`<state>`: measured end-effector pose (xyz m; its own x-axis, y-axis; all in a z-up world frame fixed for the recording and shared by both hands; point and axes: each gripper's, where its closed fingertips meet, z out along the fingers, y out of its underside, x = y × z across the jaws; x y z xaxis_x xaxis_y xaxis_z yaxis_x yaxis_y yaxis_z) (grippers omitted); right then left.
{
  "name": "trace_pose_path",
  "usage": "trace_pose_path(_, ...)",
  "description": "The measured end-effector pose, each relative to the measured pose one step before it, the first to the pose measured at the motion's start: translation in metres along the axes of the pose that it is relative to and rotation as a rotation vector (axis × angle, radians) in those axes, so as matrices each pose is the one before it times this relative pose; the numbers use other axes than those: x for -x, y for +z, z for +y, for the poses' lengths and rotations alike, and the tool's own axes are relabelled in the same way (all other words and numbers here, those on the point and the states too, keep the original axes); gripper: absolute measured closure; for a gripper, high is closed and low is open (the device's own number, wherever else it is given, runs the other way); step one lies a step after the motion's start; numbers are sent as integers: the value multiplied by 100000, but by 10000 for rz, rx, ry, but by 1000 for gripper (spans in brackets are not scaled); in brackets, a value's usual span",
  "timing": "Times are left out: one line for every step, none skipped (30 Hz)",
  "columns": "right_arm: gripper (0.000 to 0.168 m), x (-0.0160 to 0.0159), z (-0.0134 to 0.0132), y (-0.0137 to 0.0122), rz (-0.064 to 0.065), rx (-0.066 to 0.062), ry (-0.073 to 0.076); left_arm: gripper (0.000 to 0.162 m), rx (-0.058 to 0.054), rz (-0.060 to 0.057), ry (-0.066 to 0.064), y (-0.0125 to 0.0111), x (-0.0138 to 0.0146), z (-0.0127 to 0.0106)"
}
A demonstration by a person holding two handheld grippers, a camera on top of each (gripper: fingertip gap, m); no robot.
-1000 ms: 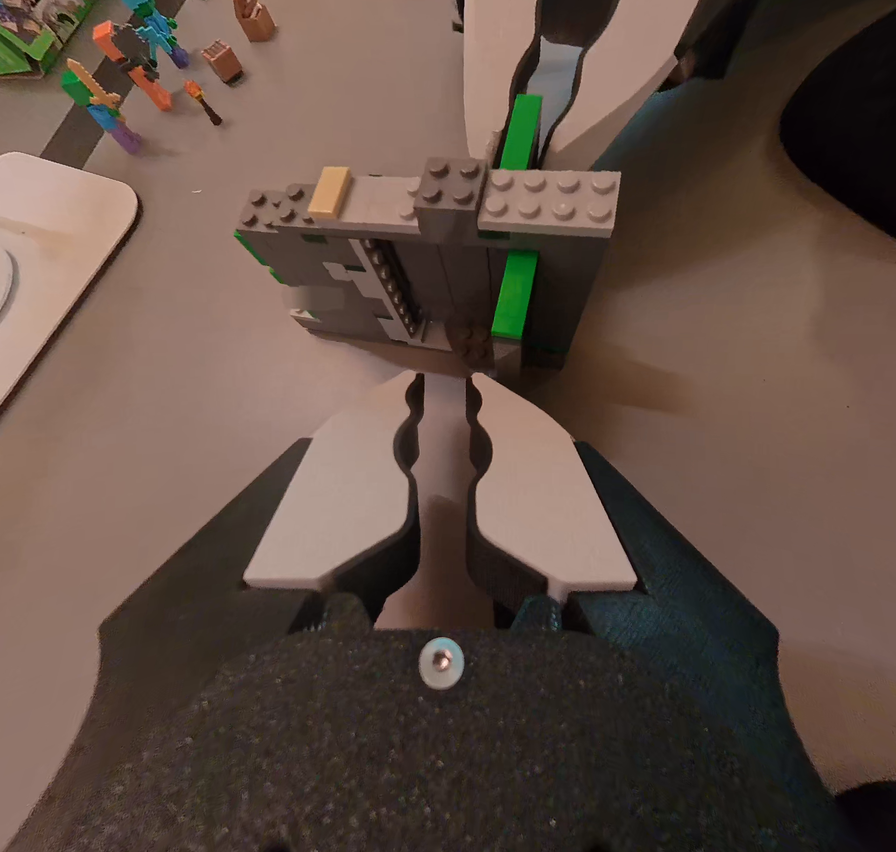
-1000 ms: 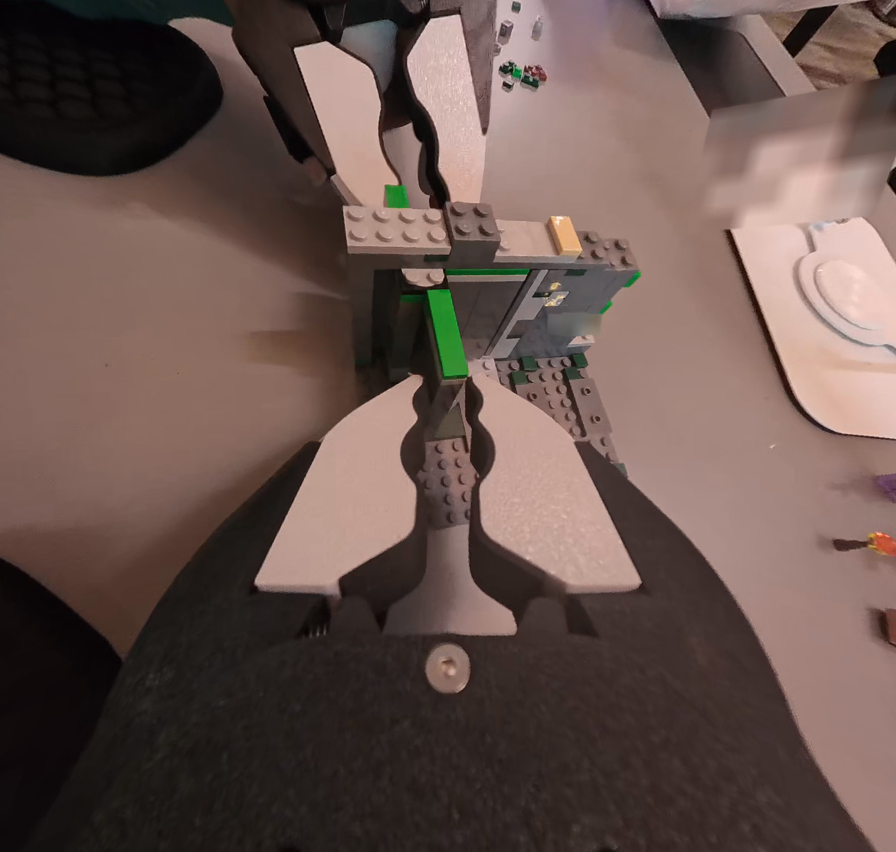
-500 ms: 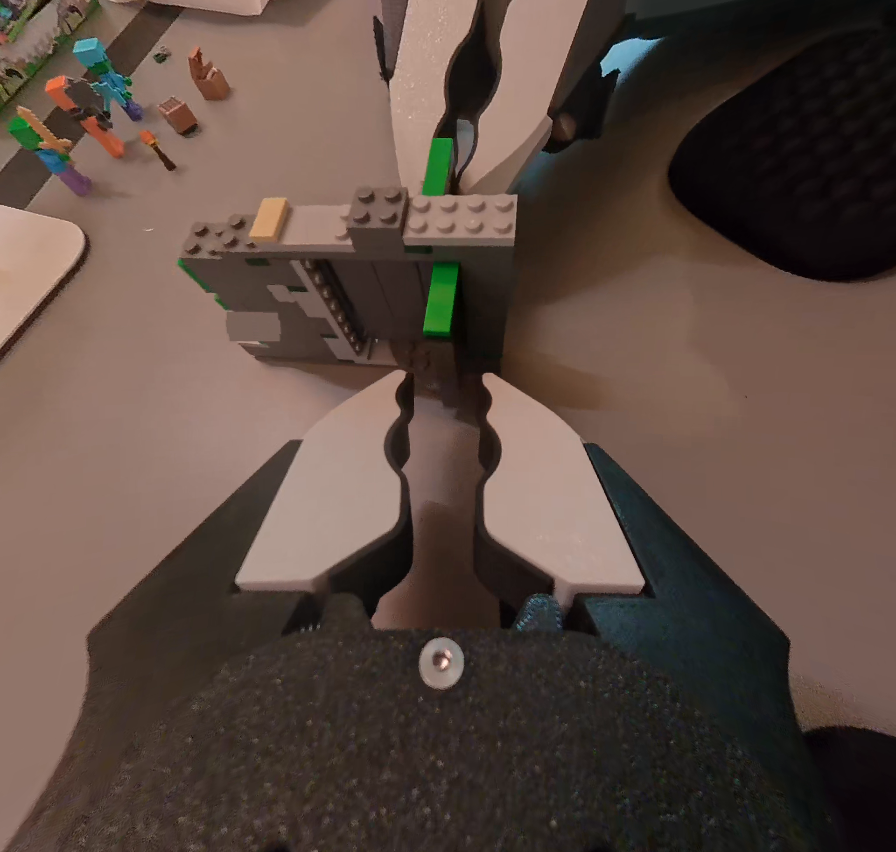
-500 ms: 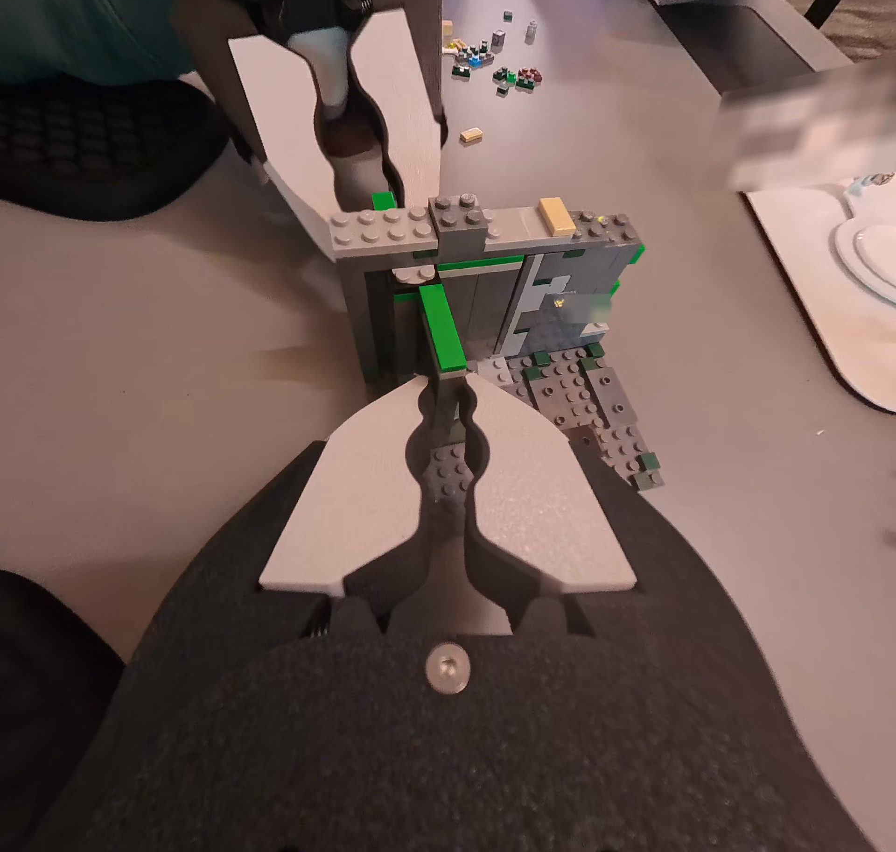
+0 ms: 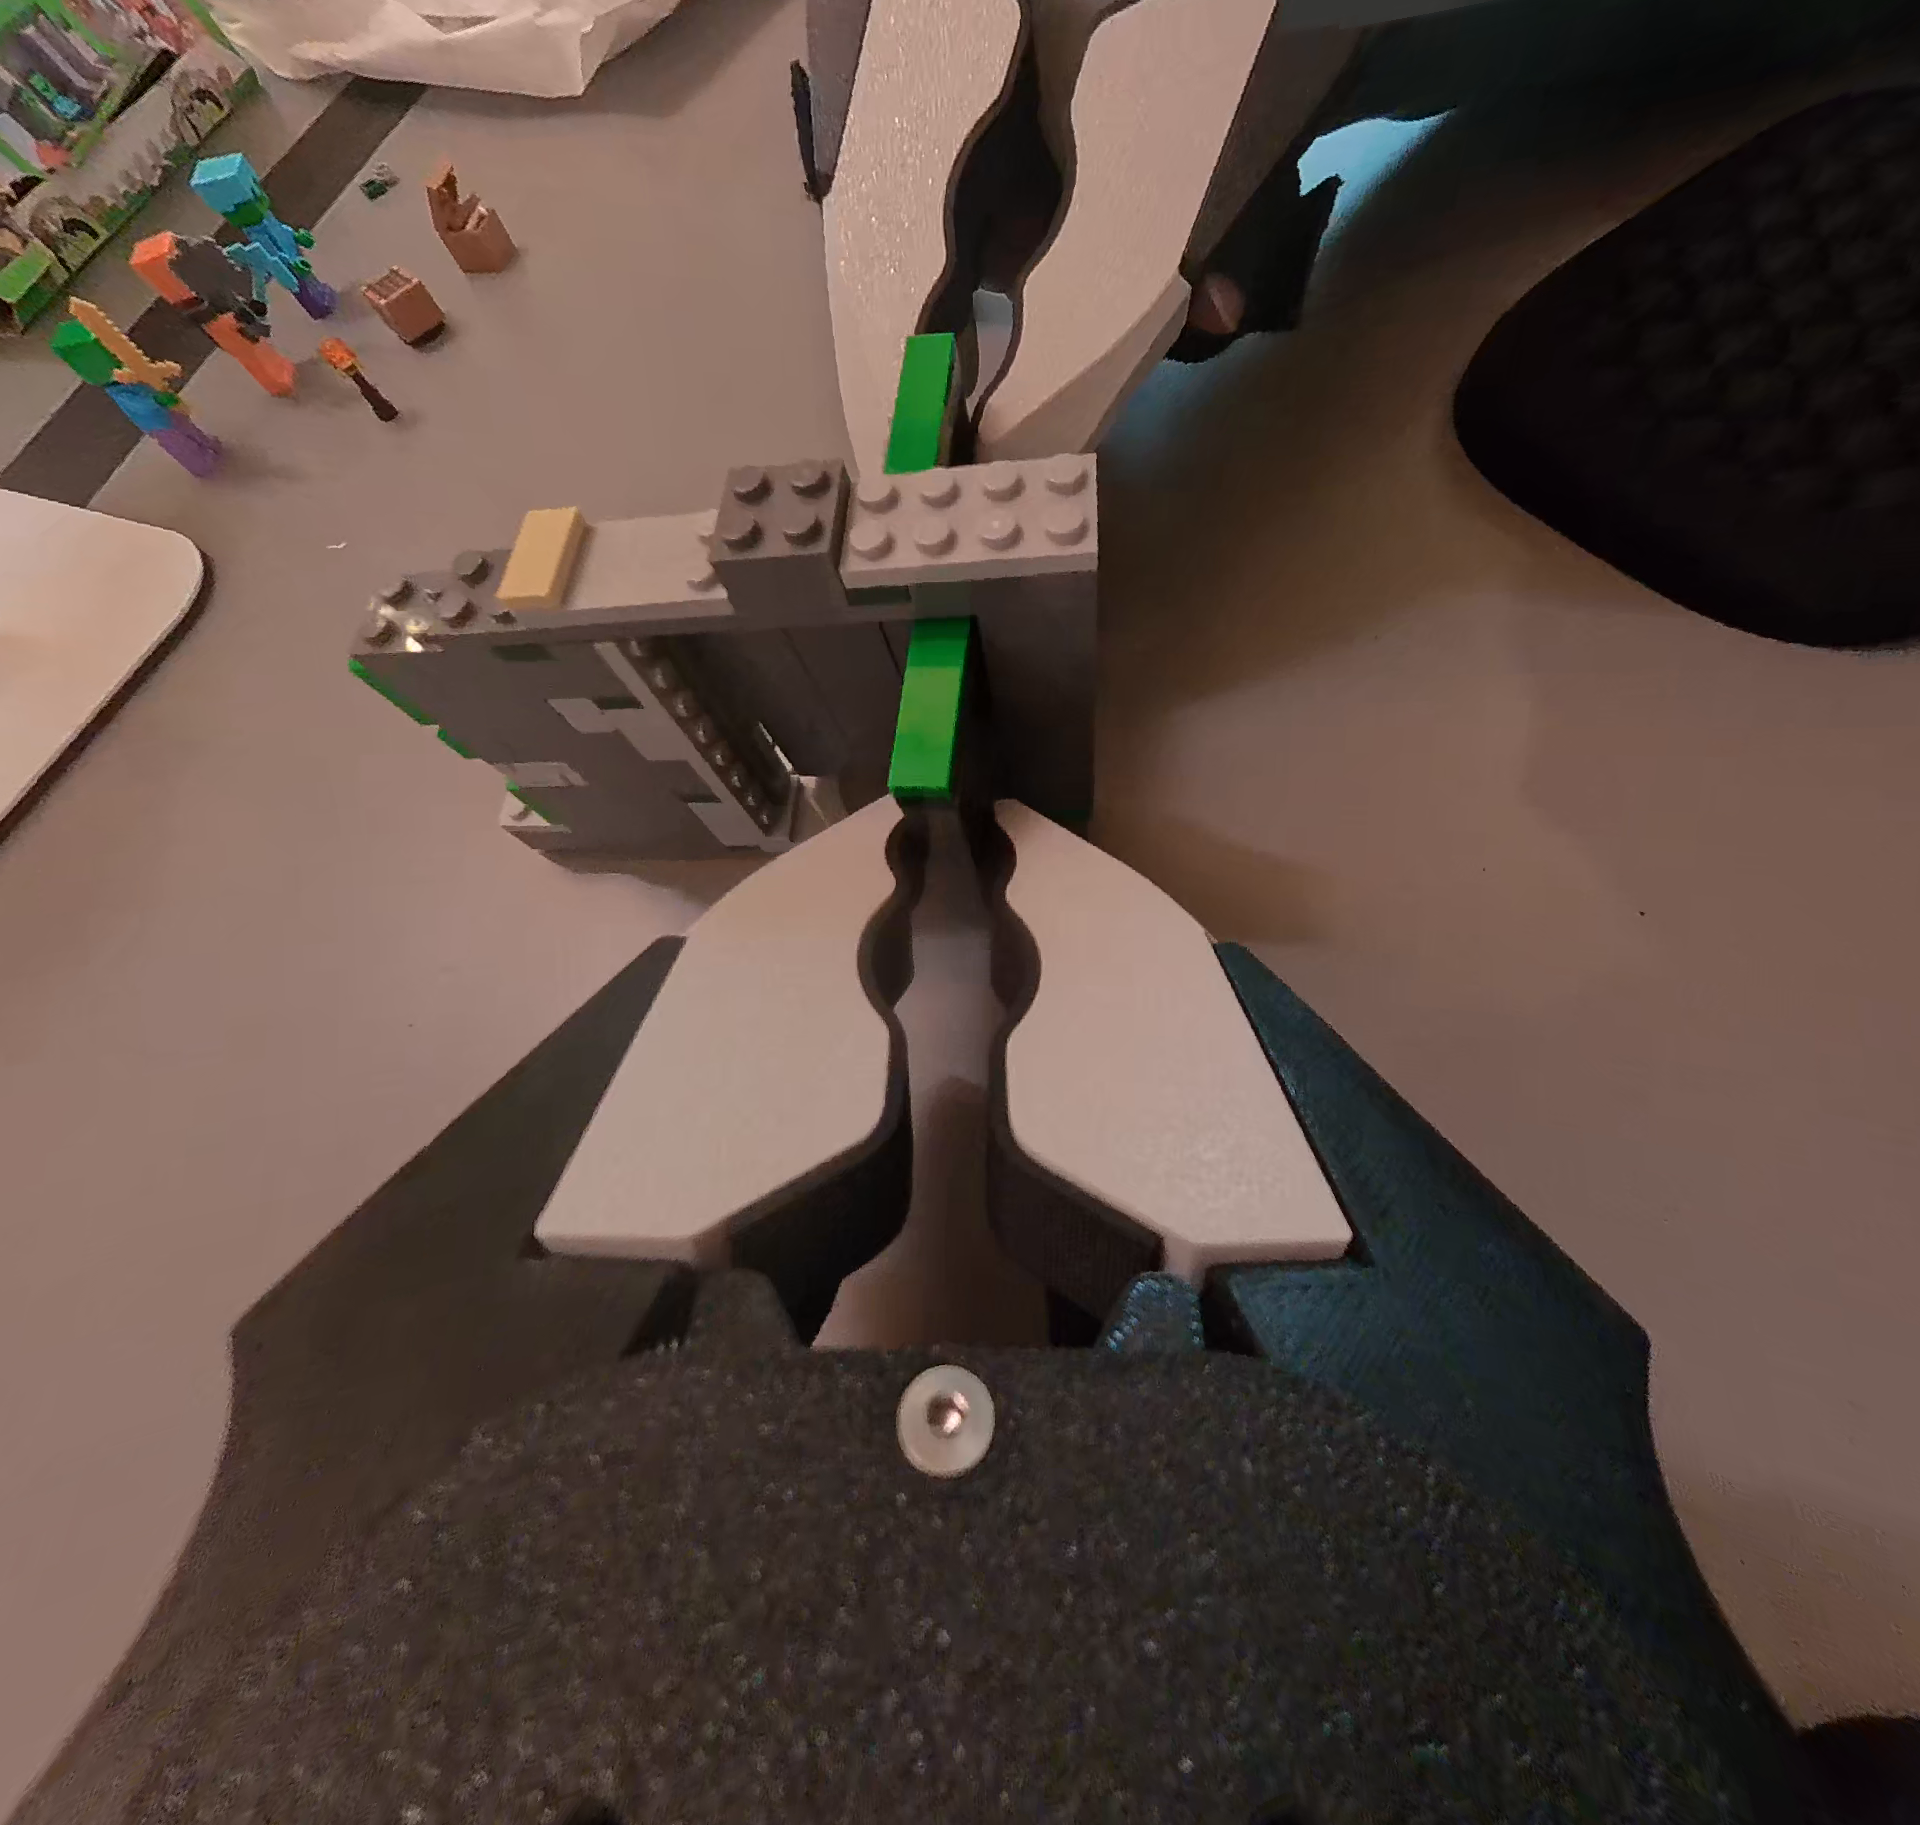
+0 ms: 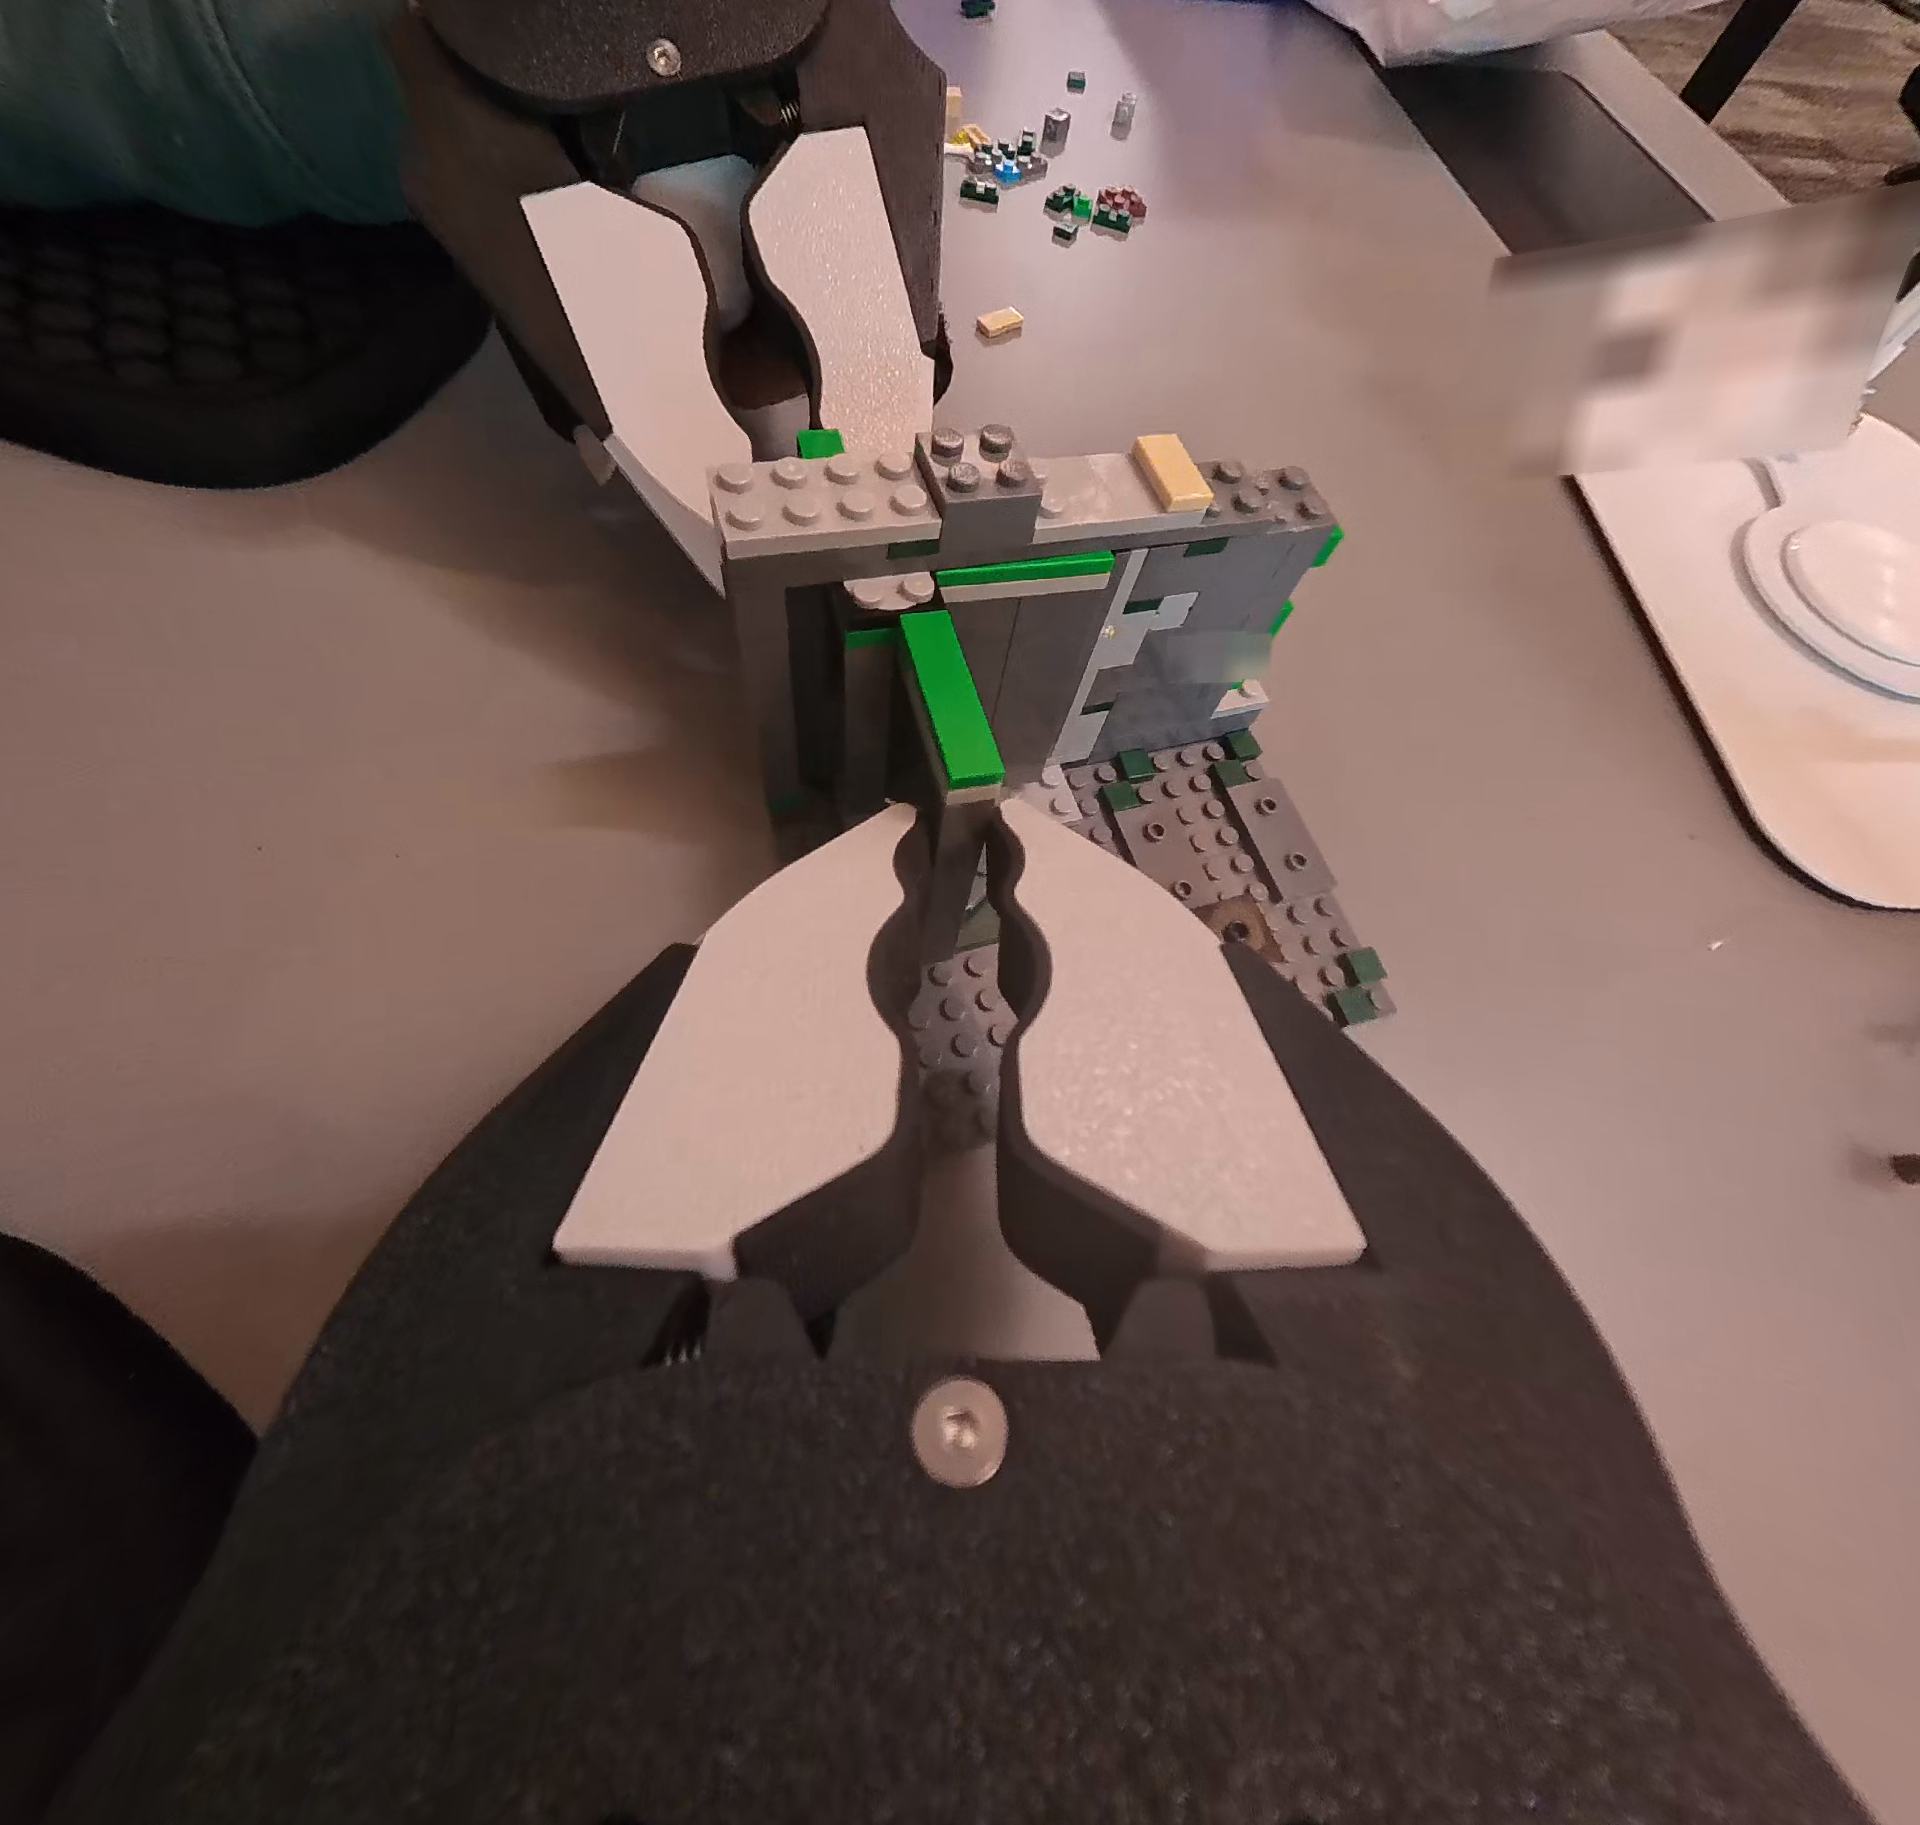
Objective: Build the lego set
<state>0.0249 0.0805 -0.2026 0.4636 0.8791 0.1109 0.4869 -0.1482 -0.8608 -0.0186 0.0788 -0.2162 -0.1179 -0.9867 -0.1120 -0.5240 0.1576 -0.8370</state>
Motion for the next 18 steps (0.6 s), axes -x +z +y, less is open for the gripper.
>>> trace_pose_path(159,62,70,50,-21,27,-25,153,-5,36,23,-36,-49,40)
trace_pose_path(159,82,133,80,-12,60,-47,153,8,45,15,-35,-59,75)
trace_pose_path(159,64,147,95,-1,60,-42,153,23,39,-5,-19,-46,104)
trace_pose_path(159,23,78,46,11,21,-11,153,-68,18,-31,-77,-7,-51)
trace_pose_path(159,11,29,34,-12,0,24,153,-22,49,-24,-99,-30,-10)
trace_pose_path(159,7,1,5,-19,-3,37,153,-2,39,0,-89,-28,10)
trace_pose_path(159,-26,7,-7,-2,-3,16,153,-7,13,10,-71,-7,4)
trace_pose_path(159,-52,23,-13,25,0,2,153,-16,15,-2,-31,-28,5)
trace_pose_path(158,-84,35,-17,35,9,7,153,-9,45,1,-27,-73,8)
trace_pose_path(158,-59,30,-25,13,9,23,153,-3,27,11,-30,-52,14)
trace_pose_path(156,-102,1,-45,16,-6,37,153,-2,15,8,-28,-28,3)
trace_pose_path(155,-87,-11,-52,11,-9,36,153,-9,33,-4,-19,-50,4)
trace_pose_path(154,-52,5,-55,-13,-5,28,153,-18,34,-19,-14,-43,-5)
trace_pose_path(154,-62,8,-47,-7,-8,25,153,-25,45,-11,1,-69,-23)
trace_pose_path(153,-64,19,-37,1,-15,22,153,-13,18,0,16,-44,-11)
trace_pose_path(153,-34,12,-23,-7,-10,16,153,8,11,10,16,-37,17)
trace_pose_path(153,-3,15,-10,-16,-8,17,153,-2,-11,12,21,-3,-17)
trace_pose_path(153,4,3,11,-11,-6,15,153,-2,-11,0,3,-5,-5)
